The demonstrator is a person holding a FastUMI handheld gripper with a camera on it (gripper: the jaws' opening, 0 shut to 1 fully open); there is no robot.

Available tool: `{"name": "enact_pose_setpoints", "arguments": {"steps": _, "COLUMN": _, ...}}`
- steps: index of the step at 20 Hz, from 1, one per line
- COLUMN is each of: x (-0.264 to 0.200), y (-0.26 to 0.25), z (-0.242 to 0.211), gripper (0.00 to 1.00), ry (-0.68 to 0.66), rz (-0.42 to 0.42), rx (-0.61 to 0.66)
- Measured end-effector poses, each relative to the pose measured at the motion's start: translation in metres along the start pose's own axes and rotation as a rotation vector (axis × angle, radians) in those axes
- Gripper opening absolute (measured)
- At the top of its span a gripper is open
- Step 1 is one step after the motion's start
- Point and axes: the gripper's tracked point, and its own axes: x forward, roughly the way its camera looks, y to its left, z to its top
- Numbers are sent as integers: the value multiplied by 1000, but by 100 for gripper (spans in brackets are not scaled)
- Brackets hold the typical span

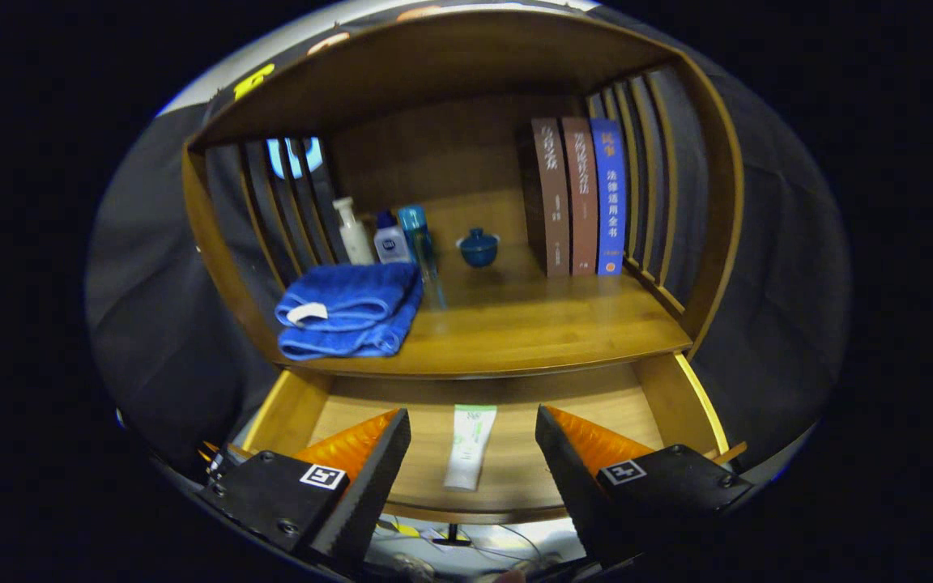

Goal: Pull open the drawer, take out the items inside it, and place them on the countertop above the cabinet.

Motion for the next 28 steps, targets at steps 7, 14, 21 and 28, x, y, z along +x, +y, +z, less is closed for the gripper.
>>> {"name": "enact_pose_setpoints", "arguments": {"steps": 7, "x": 58, "y": 10, "z": -61, "gripper": 99, "ry": 361, "rz": 22, "rx": -15}}
{"name": "enact_pose_setpoints", "arguments": {"steps": 14, "x": 99, "y": -14, "z": -95, "gripper": 97, "ry": 476, "rz": -77, "rx": -48}}
{"name": "enact_pose_setpoints", "arguments": {"steps": 21, "x": 119, "y": 2, "z": -104, "gripper": 93, "ry": 535, "rz": -71, "rx": -31}}
{"name": "enact_pose_setpoints", "arguments": {"steps": 28, "x": 131, "y": 6, "z": -121, "gripper": 64, "ry": 600, "rz": -108, "rx": -31}}
